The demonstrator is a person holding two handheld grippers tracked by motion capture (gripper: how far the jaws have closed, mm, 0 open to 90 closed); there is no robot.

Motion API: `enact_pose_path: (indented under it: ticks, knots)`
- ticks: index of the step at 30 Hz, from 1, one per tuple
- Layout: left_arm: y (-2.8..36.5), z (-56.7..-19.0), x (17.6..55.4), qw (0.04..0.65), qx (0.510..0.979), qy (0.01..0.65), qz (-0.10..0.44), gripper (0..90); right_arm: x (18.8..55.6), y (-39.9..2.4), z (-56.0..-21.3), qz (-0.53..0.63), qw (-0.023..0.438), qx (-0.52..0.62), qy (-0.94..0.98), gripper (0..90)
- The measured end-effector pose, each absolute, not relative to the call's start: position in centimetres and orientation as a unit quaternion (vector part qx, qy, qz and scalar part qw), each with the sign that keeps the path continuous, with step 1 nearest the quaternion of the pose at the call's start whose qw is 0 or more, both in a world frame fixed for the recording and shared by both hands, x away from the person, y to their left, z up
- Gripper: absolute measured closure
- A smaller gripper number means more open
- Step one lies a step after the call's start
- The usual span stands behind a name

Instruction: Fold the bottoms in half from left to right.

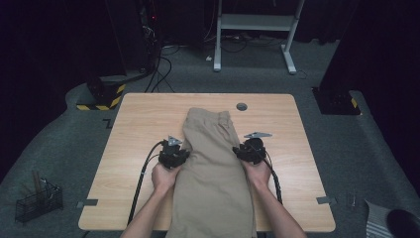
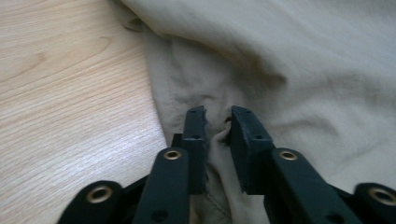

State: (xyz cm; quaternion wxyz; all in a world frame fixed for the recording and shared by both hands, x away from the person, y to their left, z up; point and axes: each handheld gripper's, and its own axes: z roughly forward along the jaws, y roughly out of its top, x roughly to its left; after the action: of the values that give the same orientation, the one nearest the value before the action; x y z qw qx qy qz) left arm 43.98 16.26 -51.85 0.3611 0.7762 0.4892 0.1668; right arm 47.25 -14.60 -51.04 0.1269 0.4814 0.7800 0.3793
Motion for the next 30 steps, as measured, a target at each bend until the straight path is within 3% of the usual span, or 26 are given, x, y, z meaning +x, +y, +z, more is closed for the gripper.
enact_pose_path:
  ticks: [4, 9, 16, 20, 26, 30]
  knots:
    - [16.2, -51.9, 44.0, 0.365, 0.775, 0.49, 0.163, 81.7, 47.4, -13.6, -51.2, 0.376, 0.136, 0.47, 0.787, 65.5]
    - [16.4, -51.8, 44.1, 0.364, 0.777, 0.488, 0.161, 84.9, 47.8, -12.8, -51.4, 0.353, 0.146, 0.448, 0.808, 89.2]
    - [17.9, -51.2, 44.1, 0.374, 0.767, 0.495, 0.163, 88.4, 47.6, -15.4, -50.1, 0.355, 0.185, 0.458, 0.793, 90.0]
    - [17.2, -51.7, 44.5, 0.371, 0.768, 0.501, 0.149, 87.7, 48.0, -16.7, -50.1, 0.351, 0.181, 0.472, 0.788, 89.4]
    - [16.6, -50.5, 43.1, 0.387, 0.766, 0.488, 0.16, 54.7, 46.2, -16.8, -49.8, 0.376, 0.18, 0.475, 0.775, 66.6]
    - [16.1, -50.5, 41.3, 0.372, 0.783, 0.47, 0.167, 45.1, 43.1, -16.3, -49.3, 0.391, 0.178, 0.444, 0.787, 60.9]
